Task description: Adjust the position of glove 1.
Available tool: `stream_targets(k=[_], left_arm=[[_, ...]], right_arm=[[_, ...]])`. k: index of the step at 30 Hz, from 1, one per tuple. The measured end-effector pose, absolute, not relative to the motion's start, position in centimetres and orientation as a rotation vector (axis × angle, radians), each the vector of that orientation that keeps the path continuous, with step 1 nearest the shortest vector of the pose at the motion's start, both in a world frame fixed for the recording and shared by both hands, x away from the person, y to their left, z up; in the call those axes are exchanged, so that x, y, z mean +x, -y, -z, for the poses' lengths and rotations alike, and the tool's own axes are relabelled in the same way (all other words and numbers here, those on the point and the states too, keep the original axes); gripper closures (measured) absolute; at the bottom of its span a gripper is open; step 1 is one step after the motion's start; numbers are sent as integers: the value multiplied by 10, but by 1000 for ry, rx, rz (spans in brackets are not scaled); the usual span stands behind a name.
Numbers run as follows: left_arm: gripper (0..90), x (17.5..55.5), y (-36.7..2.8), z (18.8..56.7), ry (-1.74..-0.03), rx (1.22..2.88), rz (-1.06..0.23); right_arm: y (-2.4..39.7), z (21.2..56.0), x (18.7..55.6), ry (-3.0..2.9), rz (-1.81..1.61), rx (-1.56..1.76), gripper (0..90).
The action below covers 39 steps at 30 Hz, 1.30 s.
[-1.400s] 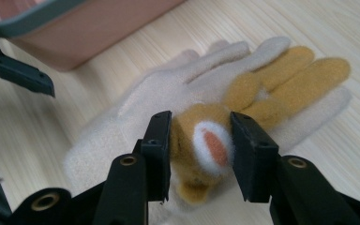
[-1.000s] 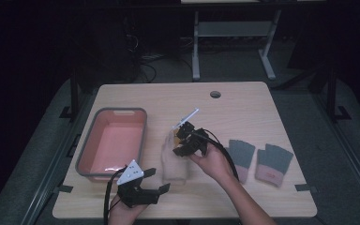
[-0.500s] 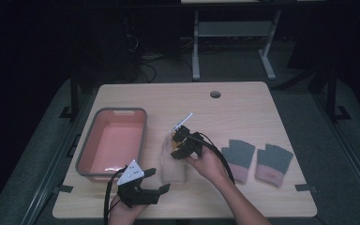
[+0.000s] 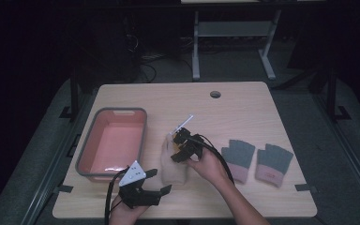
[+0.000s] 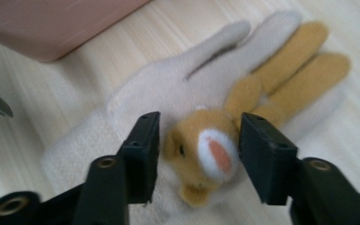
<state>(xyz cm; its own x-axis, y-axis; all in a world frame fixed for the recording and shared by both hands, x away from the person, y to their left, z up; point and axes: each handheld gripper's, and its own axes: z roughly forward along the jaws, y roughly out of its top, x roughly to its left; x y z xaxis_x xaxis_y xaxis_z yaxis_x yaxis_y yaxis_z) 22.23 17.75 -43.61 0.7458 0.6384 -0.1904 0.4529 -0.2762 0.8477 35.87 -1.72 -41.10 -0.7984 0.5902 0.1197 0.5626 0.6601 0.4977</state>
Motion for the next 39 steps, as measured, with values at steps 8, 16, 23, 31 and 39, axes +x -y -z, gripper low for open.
stream_targets(k=[8, 16, 23, 31, 39], left_arm=[[218, 221, -176, 436, -829, 1920, -226], [218, 219, -176, 435, -813, 1931, -226], [218, 219, -174, 436, -817, 1925, -221], [218, 222, -169, 436, -826, 1913, -163], [218, 227, -155, 435, -836, 1925, -134]], right_arm=[[0, 408, 359, -2797, -843, 883, 359], [-20, 421, 363, -2810, -740, 808, 277], [-18, 428, 365, -2820, -688, 778, 297], [5, 428, 365, -2821, -694, 800, 302], [32, 428, 362, -2809, -727, 834, 302]])
